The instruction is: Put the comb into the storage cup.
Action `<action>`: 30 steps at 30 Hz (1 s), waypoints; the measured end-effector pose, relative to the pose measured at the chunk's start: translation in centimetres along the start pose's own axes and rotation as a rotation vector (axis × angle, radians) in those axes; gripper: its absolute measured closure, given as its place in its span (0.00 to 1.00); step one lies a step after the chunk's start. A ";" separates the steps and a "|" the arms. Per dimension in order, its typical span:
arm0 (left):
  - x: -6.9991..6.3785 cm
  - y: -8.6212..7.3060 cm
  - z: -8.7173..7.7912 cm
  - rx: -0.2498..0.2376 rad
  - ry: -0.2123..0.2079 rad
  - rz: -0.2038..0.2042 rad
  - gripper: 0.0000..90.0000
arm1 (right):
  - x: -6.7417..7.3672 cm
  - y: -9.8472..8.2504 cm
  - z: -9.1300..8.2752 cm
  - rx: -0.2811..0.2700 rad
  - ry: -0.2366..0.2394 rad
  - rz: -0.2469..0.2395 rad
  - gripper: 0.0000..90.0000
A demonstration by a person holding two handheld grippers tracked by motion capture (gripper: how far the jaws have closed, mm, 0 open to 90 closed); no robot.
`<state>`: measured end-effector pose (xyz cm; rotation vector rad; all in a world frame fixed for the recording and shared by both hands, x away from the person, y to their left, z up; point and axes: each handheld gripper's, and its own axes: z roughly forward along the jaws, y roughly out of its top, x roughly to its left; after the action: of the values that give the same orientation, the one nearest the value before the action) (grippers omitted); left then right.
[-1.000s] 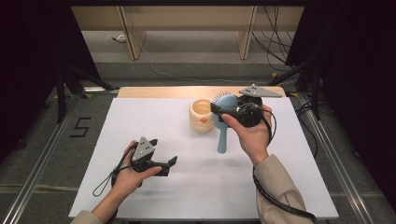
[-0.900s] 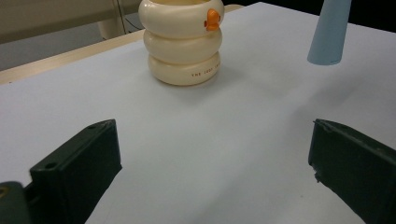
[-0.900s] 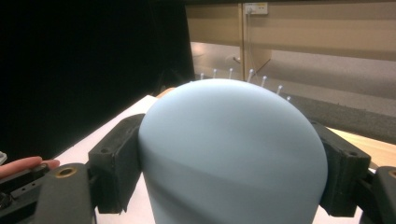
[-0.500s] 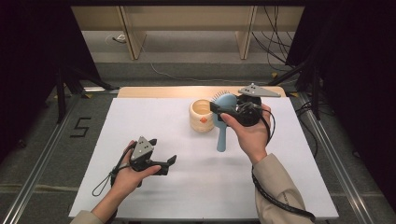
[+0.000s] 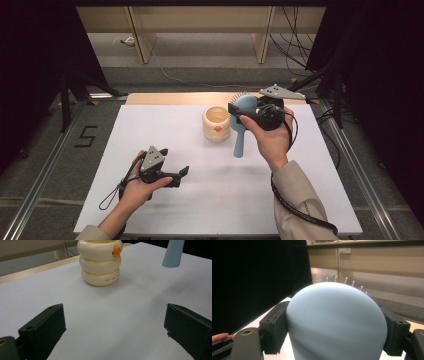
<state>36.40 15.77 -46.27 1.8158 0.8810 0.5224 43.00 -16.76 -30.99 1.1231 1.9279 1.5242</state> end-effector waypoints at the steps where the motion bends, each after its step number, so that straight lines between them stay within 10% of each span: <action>1: 0.0 0.0 0.0 0.001 0.002 -0.004 0.04 | 0.0 0.0 0.0 0.000 -0.005 0.001 0.25; 30: 0.5 0.3 0.0 0.007 -0.006 -0.020 0.00 | 0.5 2.4 0.5 -0.024 -0.014 -0.008 0.25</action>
<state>36.84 16.07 -46.02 1.8123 0.8964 0.5014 43.84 -15.88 -28.80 1.1110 1.8978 1.5278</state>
